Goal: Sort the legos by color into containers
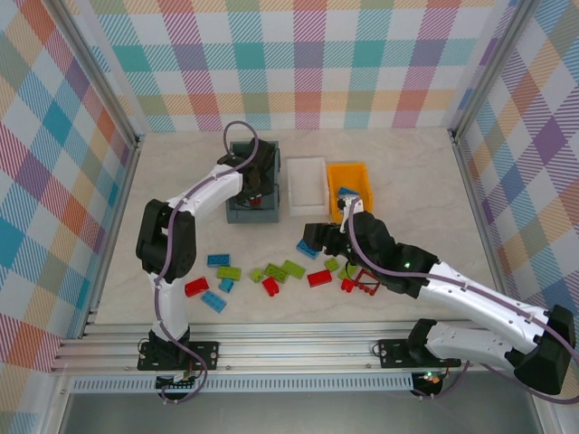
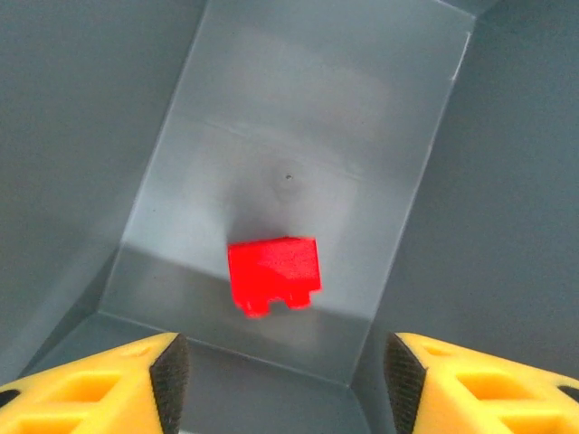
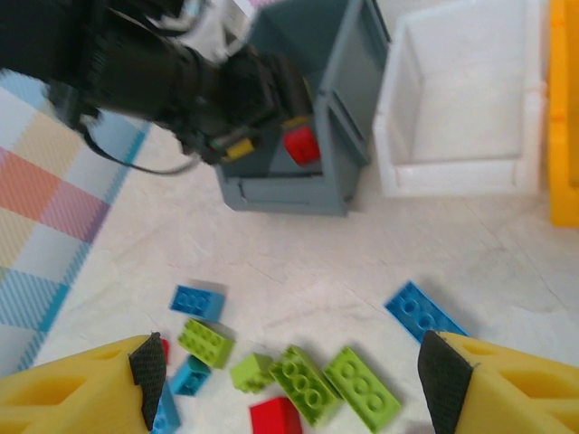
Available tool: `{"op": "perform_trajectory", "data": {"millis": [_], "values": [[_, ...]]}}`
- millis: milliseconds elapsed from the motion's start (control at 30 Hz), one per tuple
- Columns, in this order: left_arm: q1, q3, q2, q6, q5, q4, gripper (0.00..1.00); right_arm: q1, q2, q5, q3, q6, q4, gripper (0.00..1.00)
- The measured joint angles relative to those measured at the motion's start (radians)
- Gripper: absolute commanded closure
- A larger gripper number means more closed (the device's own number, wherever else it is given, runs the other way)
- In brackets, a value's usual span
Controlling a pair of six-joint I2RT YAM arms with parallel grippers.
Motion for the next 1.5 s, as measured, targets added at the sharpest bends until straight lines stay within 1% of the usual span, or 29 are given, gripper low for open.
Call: {"op": "perform_trajectory", "data": {"millis": [133,200,267,333,400,500,533,600,667,767,867,967,1100,1300,1500], "values": [[-0.006,0.002,-0.036,-0.003,-0.001,-0.026,0.38,-0.001,-0.002,0.021,-0.011,0.012,-0.087,0.26],[-0.013,0.001,-0.084,-0.007,-0.002,-0.039,0.37,-0.005,-0.001,0.037,-0.011,0.016,-0.145,0.26],[-0.026,-0.013,-0.157,-0.013,-0.005,-0.037,0.35,-0.006,0.016,0.047,-0.005,0.016,-0.204,0.27],[-0.053,-0.047,-0.251,-0.023,-0.013,-0.03,0.34,-0.006,0.066,0.05,0.015,0.016,-0.263,0.27],[-0.101,-0.1,-0.359,-0.029,-0.023,-0.021,0.33,-0.006,0.133,0.049,0.039,0.016,-0.311,0.27],[-0.21,-0.215,-0.521,-0.034,-0.032,0.007,0.32,-0.011,0.235,0.034,0.075,-0.011,-0.365,0.28],[-0.26,-0.267,-0.574,-0.042,-0.038,0.019,0.32,-0.021,0.266,0.023,0.089,-0.029,-0.377,0.28],[-0.349,-0.36,-0.655,-0.065,-0.054,0.03,0.31,-0.051,0.328,-0.018,0.12,-0.071,-0.396,0.3],[-0.454,-0.469,-0.735,-0.098,-0.082,0.04,0.31,-0.104,0.402,-0.064,0.154,-0.121,-0.409,0.33],[-0.591,-0.599,-0.826,-0.152,-0.129,0.054,0.31,-0.154,0.498,-0.101,0.187,-0.181,-0.419,0.35],[-0.71,-0.689,-0.907,-0.2,-0.185,0.061,0.3,-0.17,0.574,-0.122,0.204,-0.227,-0.429,0.38],[-0.79,-0.731,-0.965,-0.234,-0.235,0.077,0.3,-0.185,0.632,-0.148,0.223,-0.255,-0.436,0.41],[-0.836,-0.734,-0.993,-0.262,-0.285,0.082,0.3,-0.196,0.688,-0.176,0.248,-0.274,-0.434,0.43],[-0.843,-0.734,-0.996,-0.275,-0.318,0.084,0.3,-0.197,0.729,-0.187,0.25,-0.281,-0.436,0.47],[-0.843,-0.734,-0.996,-0.274,-0.326,0.084,0.3,-0.197,0.74,-0.187,0.25,-0.282,-0.434,0.54]]}}
